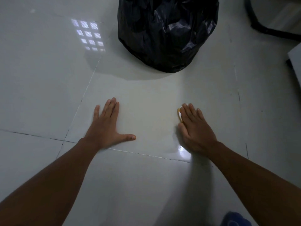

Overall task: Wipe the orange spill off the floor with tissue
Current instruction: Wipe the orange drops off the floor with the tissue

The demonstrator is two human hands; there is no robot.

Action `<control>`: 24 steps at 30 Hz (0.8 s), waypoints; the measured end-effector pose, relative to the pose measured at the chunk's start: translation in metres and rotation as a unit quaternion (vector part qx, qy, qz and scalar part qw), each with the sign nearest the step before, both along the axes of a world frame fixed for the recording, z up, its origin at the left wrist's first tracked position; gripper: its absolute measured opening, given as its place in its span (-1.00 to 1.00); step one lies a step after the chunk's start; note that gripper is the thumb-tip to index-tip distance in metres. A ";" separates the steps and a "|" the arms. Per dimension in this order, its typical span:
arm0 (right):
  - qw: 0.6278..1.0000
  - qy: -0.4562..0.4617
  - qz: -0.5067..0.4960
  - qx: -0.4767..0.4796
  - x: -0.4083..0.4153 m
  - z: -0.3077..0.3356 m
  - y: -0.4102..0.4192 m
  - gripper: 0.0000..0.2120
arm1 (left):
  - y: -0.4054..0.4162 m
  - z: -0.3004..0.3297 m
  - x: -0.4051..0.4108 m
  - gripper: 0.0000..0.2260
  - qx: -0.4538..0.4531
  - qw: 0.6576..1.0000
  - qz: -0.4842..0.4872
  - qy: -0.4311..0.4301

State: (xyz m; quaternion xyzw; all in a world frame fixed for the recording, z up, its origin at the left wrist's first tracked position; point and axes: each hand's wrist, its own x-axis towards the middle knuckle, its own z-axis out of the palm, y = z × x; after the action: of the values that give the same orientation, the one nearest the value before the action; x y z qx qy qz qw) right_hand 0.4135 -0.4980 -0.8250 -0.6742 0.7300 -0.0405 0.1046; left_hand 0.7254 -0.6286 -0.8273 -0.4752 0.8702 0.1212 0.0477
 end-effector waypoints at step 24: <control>0.985 0.018 0.165 -0.037 -0.032 0.003 0.051 -0.53 | 0.002 0.001 -0.001 0.28 -0.008 1.000 0.003 0.007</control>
State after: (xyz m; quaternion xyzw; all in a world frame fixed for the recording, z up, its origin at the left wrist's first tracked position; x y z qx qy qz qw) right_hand 0.3817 -0.4475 -0.8218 -0.7896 0.6082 -0.0380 0.0717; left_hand 0.7248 -0.6265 -0.8260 -0.4776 0.8698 0.1181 0.0372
